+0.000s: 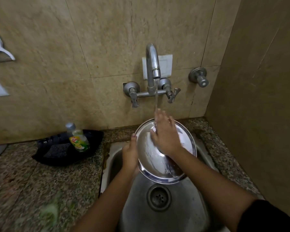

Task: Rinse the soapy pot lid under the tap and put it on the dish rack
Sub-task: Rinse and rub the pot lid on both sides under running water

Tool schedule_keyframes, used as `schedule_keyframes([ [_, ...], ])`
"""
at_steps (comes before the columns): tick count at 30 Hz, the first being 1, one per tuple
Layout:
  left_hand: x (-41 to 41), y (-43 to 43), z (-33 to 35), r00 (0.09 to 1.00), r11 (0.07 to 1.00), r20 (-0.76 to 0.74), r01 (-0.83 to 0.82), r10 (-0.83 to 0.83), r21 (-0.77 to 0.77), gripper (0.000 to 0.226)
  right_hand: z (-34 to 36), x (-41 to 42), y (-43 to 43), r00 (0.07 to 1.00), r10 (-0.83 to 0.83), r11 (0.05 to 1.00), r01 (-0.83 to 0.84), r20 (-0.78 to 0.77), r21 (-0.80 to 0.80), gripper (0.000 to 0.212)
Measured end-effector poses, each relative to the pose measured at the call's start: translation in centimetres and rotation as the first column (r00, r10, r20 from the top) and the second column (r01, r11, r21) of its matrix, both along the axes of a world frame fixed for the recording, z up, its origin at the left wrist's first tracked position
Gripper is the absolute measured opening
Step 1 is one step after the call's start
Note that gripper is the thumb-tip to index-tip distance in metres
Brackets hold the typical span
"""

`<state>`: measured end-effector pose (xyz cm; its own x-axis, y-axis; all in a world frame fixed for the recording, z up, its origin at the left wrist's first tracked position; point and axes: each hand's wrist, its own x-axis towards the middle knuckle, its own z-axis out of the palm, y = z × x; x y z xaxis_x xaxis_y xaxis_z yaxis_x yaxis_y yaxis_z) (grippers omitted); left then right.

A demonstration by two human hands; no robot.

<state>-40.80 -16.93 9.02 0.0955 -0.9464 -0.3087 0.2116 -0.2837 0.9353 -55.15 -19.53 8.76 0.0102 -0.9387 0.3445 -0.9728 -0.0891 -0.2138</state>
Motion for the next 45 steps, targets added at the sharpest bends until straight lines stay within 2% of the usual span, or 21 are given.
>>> schedule_keyframes([
  [2, -0.3, 0.0, 0.4, 0.999, 1.000, -0.030, 0.013, -0.014, -0.014, 0.044, 0.5, 2.5, 0.4, 0.980, 0.191, 0.981, -0.192, -0.051, -0.024, 0.063],
  [4, 0.1, -0.1, 0.7, 0.998, 1.000, -0.062, -0.007, 0.006, -0.021, 0.041, -0.5, 3.3, 2.8, 0.921, 0.367, 0.930, -0.366, -0.133, 0.035, 0.060],
  [6, 1.0, -0.2, 0.6, 0.998, 0.998, -0.022, -0.053, 0.053, -0.030, 0.040, -2.2, 1.4, 5.4, 0.872, 0.457, 0.890, -0.447, -0.175, 0.097, 0.059],
  [8, 1.8, -0.5, 0.4, 0.996, 0.995, 0.018, -0.090, 0.091, -0.049, 0.042, -3.5, -1.9, 6.9, 0.891, 0.408, 0.912, -0.390, -0.201, 0.123, 0.060],
  [11, 2.2, -0.4, 0.1, 0.995, 0.996, 0.050, -0.078, 0.081, -0.052, 0.046, -3.6, -5.0, 5.7, 0.976, 0.146, 0.986, -0.130, -0.162, 0.106, 0.063],
  [15, 1.6, 0.4, -0.5, 0.999, 0.996, 0.020, 0.045, -0.043, -0.078, 0.039, 0.0, -2.4, 1.0, 0.994, -0.095, 0.992, 0.098, 0.047, -0.074, 0.055],
  [17, 1.4, 0.3, -0.2, 0.987, 0.979, 0.058, 0.155, -0.148, -0.134, 0.016, 2.6, -0.4, -0.5, 0.994, 0.016, 0.991, -0.002, 0.108, -0.131, 0.055],
  [19, 1.3, -0.1, 0.2, 0.975, 0.962, 0.114, 0.211, -0.193, -0.175, 0.008, 4.5, 1.1, -1.3, 0.961, 0.277, 0.958, -0.277, -0.011, -0.078, 0.051],
  [21, 1.5, -0.8, 0.8, 0.962, 0.947, 0.199, 0.230, -0.186, -0.224, 0.009, 5.4, 1.4, -1.8, 0.871, 0.473, 0.878, -0.479, -0.135, -0.010, 0.048],
  [23, 1.8, -1.1, 1.8, 0.963, 0.944, 0.183, 0.239, -0.200, -0.225, 0.007, 5.4, -0.2, -2.7, 0.885, 0.461, 0.887, -0.460, -0.060, 0.029, 0.048],
  [26, 2.7, -2.1, 2.7, 0.965, 0.948, 0.098, 0.258, -0.244, -0.187, 0.012, 5.0, -3.9, -3.5, 0.959, 0.244, 0.960, -0.260, 0.147, 0.100, 0.055],
  [27, 2.8, -2.3, 2.8, 0.961, 0.945, 0.094, 0.273, -0.259, -0.180, 0.015, 4.9, -4.2, -3.6, 0.962, 0.234, 0.961, -0.251, 0.145, 0.119, 0.056],
  [29, 2.8, -2.9, 2.9, 0.945, 0.929, 0.116, 0.324, -0.307, -0.180, 0.019, 5.4, -2.9, -3.7, 0.938, 0.345, 0.931, -0.345, 0.023, 0.117, 0.053],
  [31, 2.7, -3.3, 3.1, 0.912, 0.894, 0.162, 0.403, -0.376, -0.197, 0.017, 6.2, -0.7, -3.4, 0.841, 0.527, 0.849, -0.517, -0.119, 0.107, 0.049],
  [32, 2.6, -3.4, 3.1, 0.899, 0.878, 0.191, 0.429, -0.393, -0.212, 0.015, 6.7, -0.4, -3.4, 0.804, 0.581, 0.814, -0.569, -0.127, 0.117, 0.045],
  [34, 2.8, -3.3, 3.1, 0.907, 0.886, 0.205, 0.409, -0.368, -0.218, 0.013, 6.9, -1.5, -3.5, 0.825, 0.564, 0.812, -0.562, 0.036, 0.156, 0.034],
  [35, 3.0, -3.3, 3.0, 0.925, 0.901, 0.180, 0.370, -0.335, -0.225, 0.014, 6.8, -2.7, -3.5, 0.844, 0.498, 0.832, -0.529, 0.199, 0.166, 0.032],
  [37, 3.4, -3.1, 3.1, 0.953, 0.927, 0.075, 0.302, -0.293, -0.221, 0.012, 6.0, -5.0, -3.6, 0.812, 0.353, 0.870, -0.468, 0.466, 0.157, 0.035],
  [39, 3.7, -3.2, 3.1, 0.958, 0.934, 0.035, 0.285, -0.285, -0.213, 0.010, 5.9, -5.5, -3.6, 0.781, 0.302, 0.873, -0.457, 0.547, 0.170, 0.037],
  [42, 3.5, -3.8, 3.8, 0.937, 0.912, 0.143, 0.345, -0.320, -0.223, 0.008, 7.7, -2.9, -3.3, 0.791, 0.371, 0.822, -0.524, 0.487, 0.225, 0.032],
  [45, 2.4, -3.8, 4.4, 0.907, 0.873, 0.244, 0.403, -0.342, -0.274, 0.009, 9.1, -0.3, -3.8, 0.824, 0.514, 0.789, -0.563, 0.236, 0.247, 0.037],
])
